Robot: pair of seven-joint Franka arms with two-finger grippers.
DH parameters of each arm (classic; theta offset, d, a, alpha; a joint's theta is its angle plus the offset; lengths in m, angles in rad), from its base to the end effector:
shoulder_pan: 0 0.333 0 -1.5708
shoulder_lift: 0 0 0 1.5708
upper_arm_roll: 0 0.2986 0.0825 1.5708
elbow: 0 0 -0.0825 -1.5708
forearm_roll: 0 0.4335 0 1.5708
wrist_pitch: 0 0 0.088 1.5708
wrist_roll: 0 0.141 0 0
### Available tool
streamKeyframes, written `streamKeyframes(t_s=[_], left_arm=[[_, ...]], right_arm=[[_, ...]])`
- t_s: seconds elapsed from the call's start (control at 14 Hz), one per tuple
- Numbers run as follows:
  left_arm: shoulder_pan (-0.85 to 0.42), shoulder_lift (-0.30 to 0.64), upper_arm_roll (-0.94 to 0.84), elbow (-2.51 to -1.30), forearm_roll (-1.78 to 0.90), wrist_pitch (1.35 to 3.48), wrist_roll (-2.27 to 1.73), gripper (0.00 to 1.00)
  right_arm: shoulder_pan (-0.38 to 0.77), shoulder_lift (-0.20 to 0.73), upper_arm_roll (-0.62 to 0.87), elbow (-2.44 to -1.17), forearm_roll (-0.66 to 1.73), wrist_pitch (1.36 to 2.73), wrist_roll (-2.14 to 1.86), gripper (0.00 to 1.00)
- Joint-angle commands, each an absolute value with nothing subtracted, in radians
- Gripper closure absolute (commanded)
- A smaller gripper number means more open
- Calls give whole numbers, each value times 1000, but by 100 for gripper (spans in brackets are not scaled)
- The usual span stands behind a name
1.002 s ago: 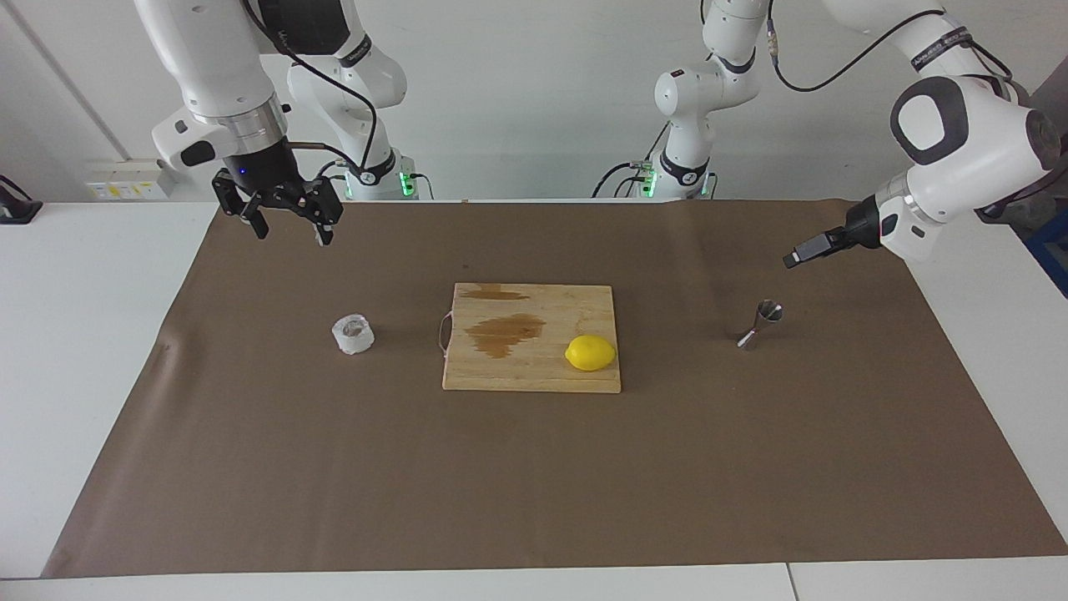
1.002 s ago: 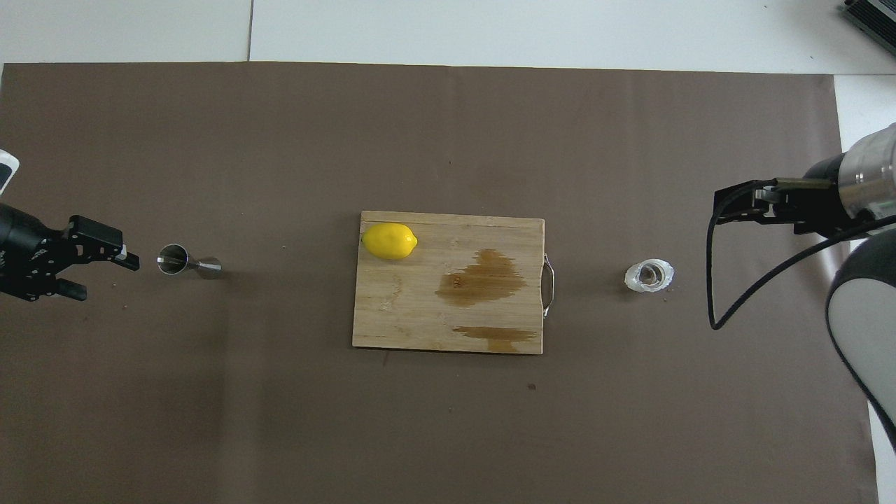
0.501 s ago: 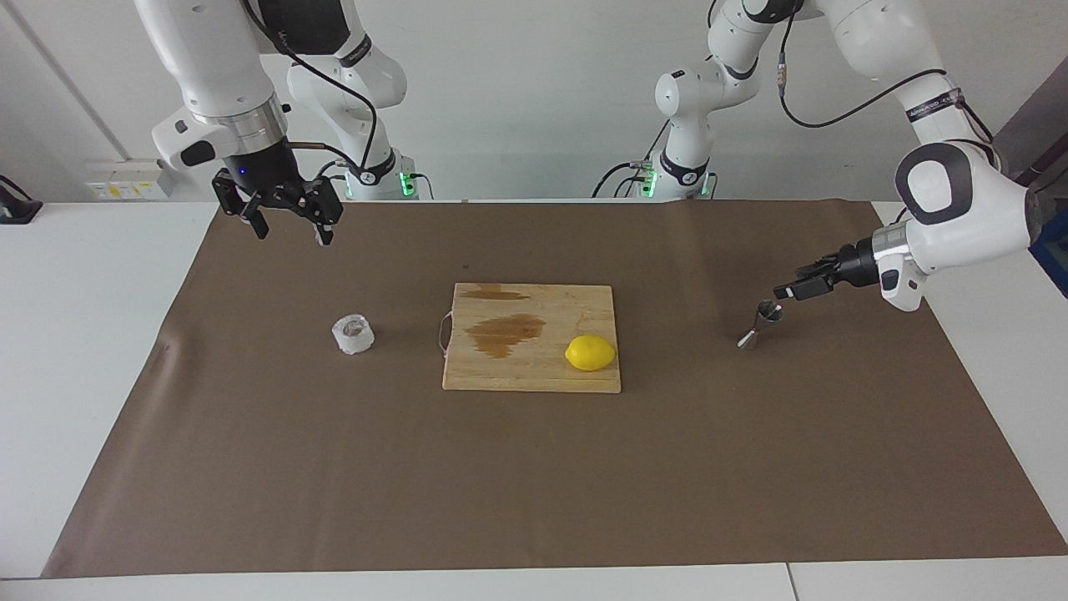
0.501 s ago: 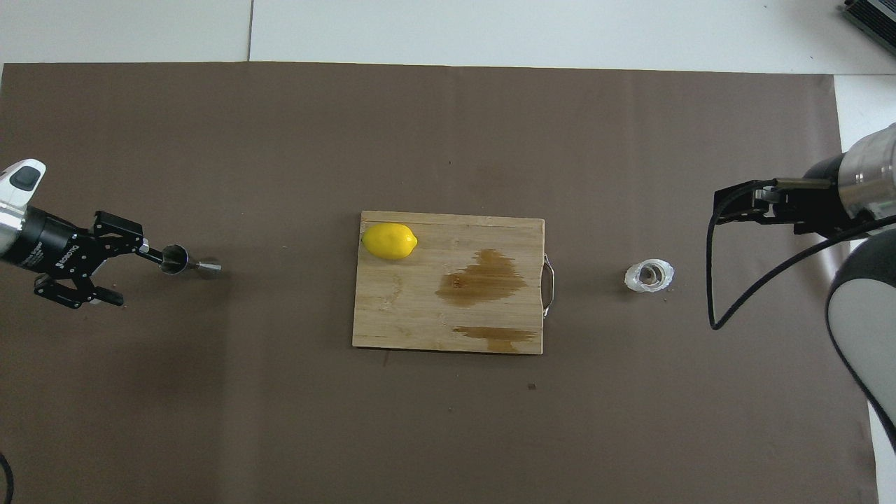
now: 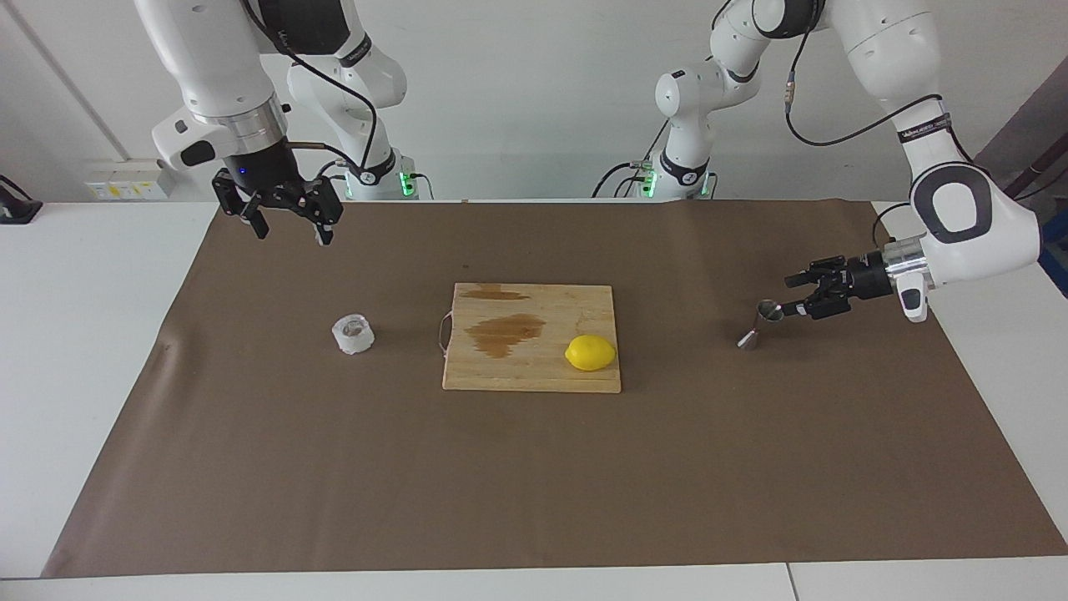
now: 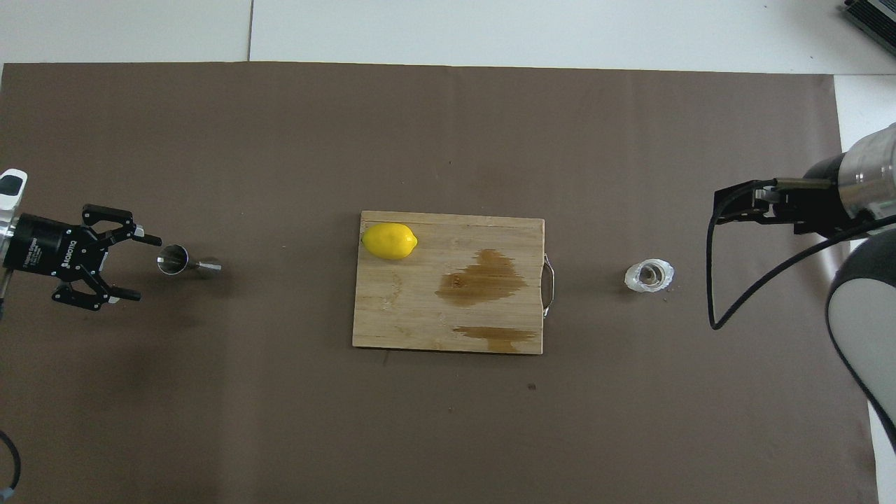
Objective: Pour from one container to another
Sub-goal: 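Move the open left gripper to the small metal cup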
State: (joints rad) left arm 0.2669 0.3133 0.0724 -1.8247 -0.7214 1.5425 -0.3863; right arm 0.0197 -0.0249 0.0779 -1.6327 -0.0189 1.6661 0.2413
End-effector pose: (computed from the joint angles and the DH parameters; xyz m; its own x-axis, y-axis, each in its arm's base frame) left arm 0.5912 0.1070 0.2907 0.5088 0.4759 -0.7174 0.8397 -0.4582 0.2916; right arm 0.6047 0.0571 0.5643 0.9880 -0.1415 0.0615 -0.1421 -0.9898 0.0063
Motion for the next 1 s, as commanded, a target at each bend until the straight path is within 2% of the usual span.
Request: streamKeyframes(t_s=[0.0,0.29,0.5,0.64,0.93], left_arm=[[252,307,130,-1900,-834,1577,-397,0],[229,295,156,-1982,-902,1583,-391,0],[120,287,270,-2037,-969,1598,-387,0],[43,287,349,-2043,-998,1598,-391,0],[34,294,374,-2028,-1002,1586,-385,0]], right_arm=[[5,-17,84,-1615,8,1647,221,0],[5,-17,84,-1615,8,1647,221,0],[5,-17,84,-1615,8,1647,221,0],[3,-17,84,-1615,8,1647,221,0],[5,-17,84,-1615,8,1647,221,0]])
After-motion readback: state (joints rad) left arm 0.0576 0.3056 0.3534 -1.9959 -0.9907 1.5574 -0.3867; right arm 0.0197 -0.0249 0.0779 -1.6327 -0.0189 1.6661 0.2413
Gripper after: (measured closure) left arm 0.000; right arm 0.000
